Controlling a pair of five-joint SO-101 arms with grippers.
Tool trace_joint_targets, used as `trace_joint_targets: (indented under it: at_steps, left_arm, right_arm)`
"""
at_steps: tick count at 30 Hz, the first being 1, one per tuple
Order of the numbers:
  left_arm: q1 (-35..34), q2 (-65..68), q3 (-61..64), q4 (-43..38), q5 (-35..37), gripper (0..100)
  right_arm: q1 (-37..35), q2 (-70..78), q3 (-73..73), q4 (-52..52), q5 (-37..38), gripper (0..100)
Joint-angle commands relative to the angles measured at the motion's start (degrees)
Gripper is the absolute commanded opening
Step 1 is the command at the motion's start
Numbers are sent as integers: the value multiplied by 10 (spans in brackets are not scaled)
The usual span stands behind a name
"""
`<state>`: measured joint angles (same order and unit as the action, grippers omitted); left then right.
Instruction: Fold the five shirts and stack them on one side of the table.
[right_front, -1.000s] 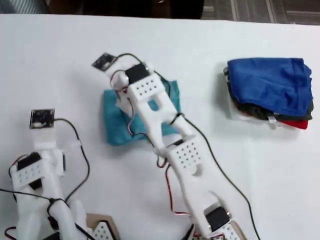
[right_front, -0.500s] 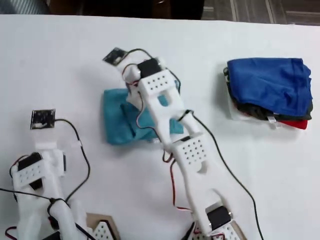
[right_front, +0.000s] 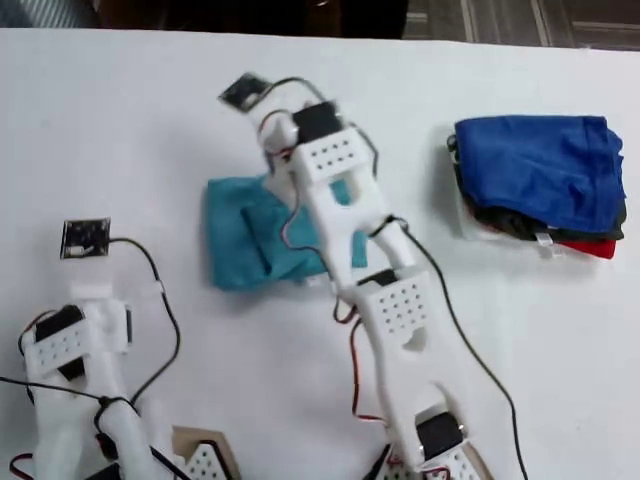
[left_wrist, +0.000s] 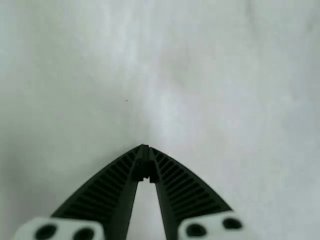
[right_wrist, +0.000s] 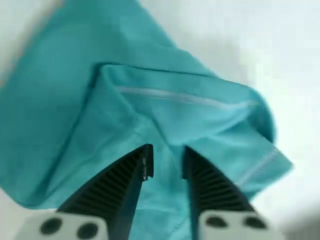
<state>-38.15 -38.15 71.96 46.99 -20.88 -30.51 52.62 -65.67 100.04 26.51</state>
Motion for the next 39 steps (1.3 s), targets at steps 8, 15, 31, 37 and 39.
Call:
trace_joint_targets:
  at_steps: [8,15,31,37,39]
  left_arm:
    - [-2,-9,-1,-8,1,27]
    - [-2,-9,-1,-8,1,27]
    - [-2,-9,-1,-8,1,27]
    - [-2,-9,-1,-8,1,27]
    - [-2,-9,-1,-8,1,27]
  right_arm:
    - [-36,-5,3,8,40,190]
    - [-19,57,2,-2,39,288]
    - [16,-35,2,0,34,20]
    - [50,-76,9,9,39,19]
    - [55,-69,9,9,40,19]
